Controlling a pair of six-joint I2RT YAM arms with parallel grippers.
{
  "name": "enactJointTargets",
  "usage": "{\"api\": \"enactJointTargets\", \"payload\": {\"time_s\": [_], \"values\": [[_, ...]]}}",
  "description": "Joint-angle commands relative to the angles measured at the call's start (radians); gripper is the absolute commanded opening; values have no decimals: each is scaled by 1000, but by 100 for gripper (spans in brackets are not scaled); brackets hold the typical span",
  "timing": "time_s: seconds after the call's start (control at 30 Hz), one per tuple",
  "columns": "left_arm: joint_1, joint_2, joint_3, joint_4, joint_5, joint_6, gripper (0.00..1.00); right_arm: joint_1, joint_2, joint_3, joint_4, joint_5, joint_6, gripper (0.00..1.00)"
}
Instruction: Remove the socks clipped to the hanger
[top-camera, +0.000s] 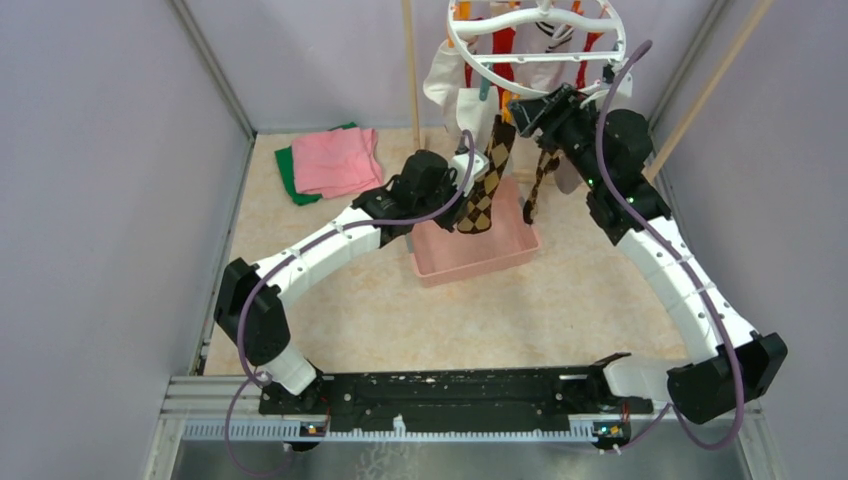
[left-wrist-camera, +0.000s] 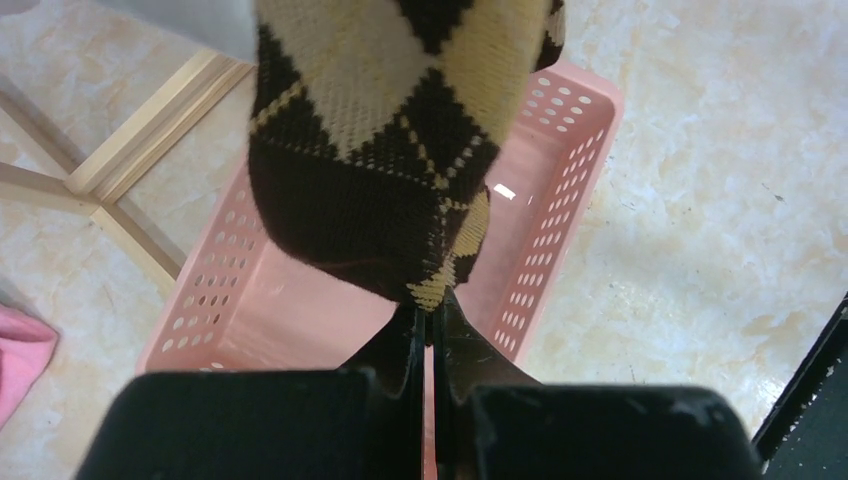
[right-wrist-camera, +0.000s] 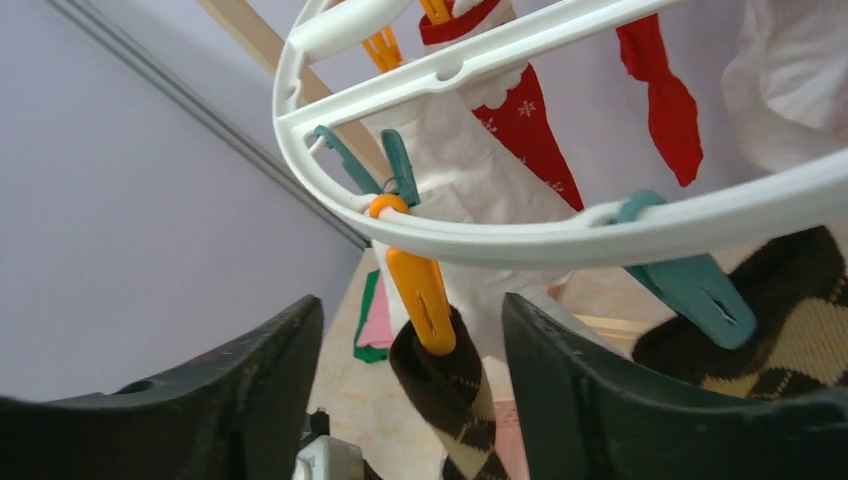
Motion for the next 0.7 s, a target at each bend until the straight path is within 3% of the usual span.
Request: {"api": "enactJointTargets", "payload": {"time_s": [0.0, 0.17, 0.27, 0.47, 0.67], "values": [[-2, -32, 25, 31, 27, 4, 0, -8, -69, -21, 20, 19, 3, 70], [-3, -34, 18, 40, 51, -6, 0, -6, -125, -127, 39, -59, -1, 86], [-3, -45, 16, 39, 85, -15, 0, 12, -168, -248, 98, -99, -24, 91], [-3, -63, 44, -9, 201, -39, 0, 18, -159, -426, 247, -305, -23, 90], [-3, -72, 72, -41, 245, -52, 0, 22, -122, -478, 349, -385, 6, 83]]}}
